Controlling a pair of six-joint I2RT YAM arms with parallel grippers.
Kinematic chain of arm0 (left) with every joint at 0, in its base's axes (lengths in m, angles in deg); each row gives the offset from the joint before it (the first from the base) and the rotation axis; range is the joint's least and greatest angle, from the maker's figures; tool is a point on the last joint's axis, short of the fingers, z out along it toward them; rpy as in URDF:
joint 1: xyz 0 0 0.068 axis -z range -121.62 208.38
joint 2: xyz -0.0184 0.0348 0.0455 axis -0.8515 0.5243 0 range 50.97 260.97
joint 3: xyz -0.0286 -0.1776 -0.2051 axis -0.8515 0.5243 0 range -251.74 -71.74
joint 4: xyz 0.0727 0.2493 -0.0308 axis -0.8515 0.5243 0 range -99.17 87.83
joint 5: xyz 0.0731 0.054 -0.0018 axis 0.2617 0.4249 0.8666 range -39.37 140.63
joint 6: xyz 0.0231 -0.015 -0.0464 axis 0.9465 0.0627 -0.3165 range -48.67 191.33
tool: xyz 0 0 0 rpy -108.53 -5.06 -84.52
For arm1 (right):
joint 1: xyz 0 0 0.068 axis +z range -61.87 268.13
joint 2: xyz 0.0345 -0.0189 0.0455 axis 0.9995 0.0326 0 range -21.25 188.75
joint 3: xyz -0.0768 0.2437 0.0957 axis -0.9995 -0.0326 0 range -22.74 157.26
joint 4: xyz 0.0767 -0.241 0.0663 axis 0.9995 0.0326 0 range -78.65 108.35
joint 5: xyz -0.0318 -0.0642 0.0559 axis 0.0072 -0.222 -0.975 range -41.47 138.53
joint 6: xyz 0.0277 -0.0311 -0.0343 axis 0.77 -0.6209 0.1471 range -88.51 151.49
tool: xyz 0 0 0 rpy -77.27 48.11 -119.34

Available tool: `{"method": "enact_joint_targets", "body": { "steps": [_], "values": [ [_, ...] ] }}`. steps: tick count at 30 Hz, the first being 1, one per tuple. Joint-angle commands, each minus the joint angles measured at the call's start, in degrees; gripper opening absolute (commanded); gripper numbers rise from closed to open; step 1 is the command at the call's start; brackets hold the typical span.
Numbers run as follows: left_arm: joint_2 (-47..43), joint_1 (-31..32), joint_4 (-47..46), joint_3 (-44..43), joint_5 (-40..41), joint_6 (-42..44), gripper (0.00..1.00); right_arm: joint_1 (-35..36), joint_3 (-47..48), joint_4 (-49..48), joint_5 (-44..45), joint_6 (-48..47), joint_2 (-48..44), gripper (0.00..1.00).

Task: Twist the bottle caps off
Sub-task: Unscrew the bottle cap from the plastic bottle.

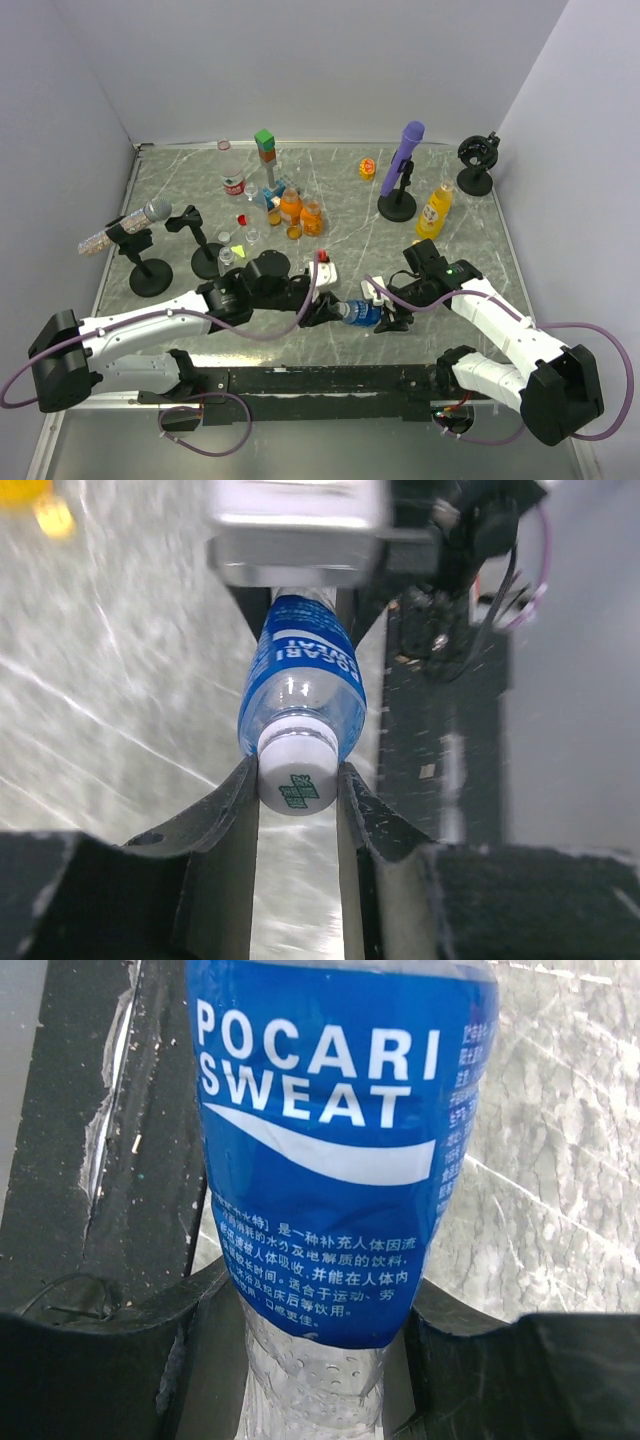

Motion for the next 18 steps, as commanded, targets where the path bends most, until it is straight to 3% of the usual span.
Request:
{"method": "enact_joint_targets", "body": {
  "steps": [1, 7, 11, 12, 16, 18],
  "values": [
    [1.21, 0.18, 5.62, -8.31, 3.36, -27.07, 0.01, 0.14, 0.39, -0.32, -0.15, -1.57, 0.52, 0.19],
    [1.3, 0.09, 10.48, -10.43, 6.18, -49.68, 0.01, 0.67, 0.56, -0.05, 0.12, -1.57, 1.31, 0.19],
    [0.16, 0.09, 9.95, -9.55, 9.61, -54.45, 0.03, 0.67, 0.39, -0.32, 0.21, -1.22, 0.79, 0.19],
    [-0.1, 0.09, 10.22, -9.55, 10.23, -54.8, 0.07, 0.67, 0.3, -0.41, 0.21, -1.13, 0.7, 0.19],
    [-1.86, 0.09, 8.64, -8.59, 10.06, -54.01, 0.5, 0.67, 0.39, -0.23, 0.21, -1.3, 1.14, 0.19],
    [-3.17, 0.0, 8.98, -8.41, 10.93, -52.62, 0.62, 0.67, 0.48, -0.06, 0.21, -1.48, 1.31, 0.18]
  ]
}}
